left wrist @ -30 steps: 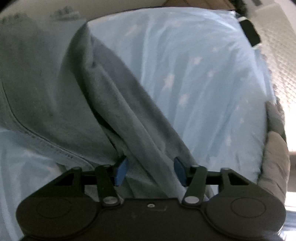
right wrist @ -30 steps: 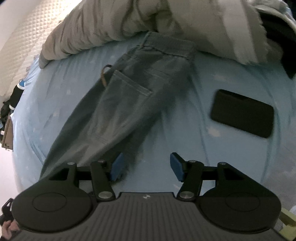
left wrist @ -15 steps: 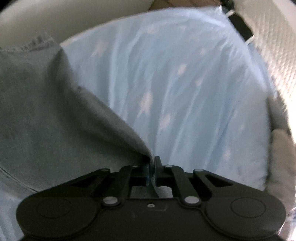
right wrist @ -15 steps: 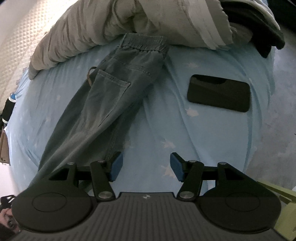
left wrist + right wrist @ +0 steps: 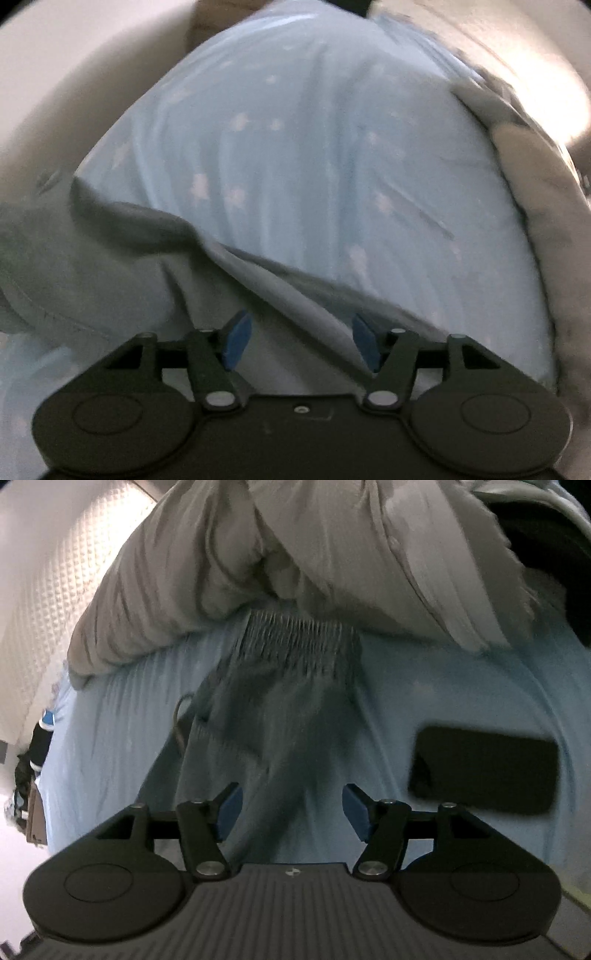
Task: Fold clothes
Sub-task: 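Grasp the trouser leg edge with the left tool and smooth it flat, then grasp the elastic waistband with the right tool and lift it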
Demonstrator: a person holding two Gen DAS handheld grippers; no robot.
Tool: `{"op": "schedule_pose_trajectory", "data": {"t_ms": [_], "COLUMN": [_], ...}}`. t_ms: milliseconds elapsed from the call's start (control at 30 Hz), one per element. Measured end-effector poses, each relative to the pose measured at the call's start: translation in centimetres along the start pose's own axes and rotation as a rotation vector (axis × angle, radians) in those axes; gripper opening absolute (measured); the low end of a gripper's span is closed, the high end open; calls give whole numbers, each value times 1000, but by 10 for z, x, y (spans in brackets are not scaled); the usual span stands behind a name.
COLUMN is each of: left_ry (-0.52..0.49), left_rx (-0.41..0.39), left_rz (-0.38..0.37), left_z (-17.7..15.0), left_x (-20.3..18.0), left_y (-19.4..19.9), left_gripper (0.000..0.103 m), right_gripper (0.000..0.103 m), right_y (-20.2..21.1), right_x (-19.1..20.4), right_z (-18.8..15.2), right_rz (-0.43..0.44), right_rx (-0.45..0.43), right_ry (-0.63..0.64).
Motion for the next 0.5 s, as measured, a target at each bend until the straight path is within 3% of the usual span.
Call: {"op": "schedule_pose_trajectory", "data": {"t_ms": [267,400,500], "left_ry": [-67,-160,-237], "left_rx": [45,76,83], "left_rz": [-6,3,14], "left_z": [-59,-78,-86], "left_x": [-79,-115,-138], "left_y": [16,15,17], "left_gripper": [59,59,59], "right_gripper": [68,68,69], "right_y": [-69,-91,-102], "right_x": [-15,-21,-17], "right_z": [53,61,66], "right_rz": [18,68,84], "right_rx": [-55,-45,-41], "right_ry": [-88,-177,-169]}}
Point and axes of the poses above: each gripper's, at about its wrist camera, not at the fingertips, and y roughly against the way its jaws point, x to its left, z to its top, the point moved 10 cm from there along -y, roughly the way its jaws point, and after that the axes turned 8 degrees about -y, right-handed, at the moved point
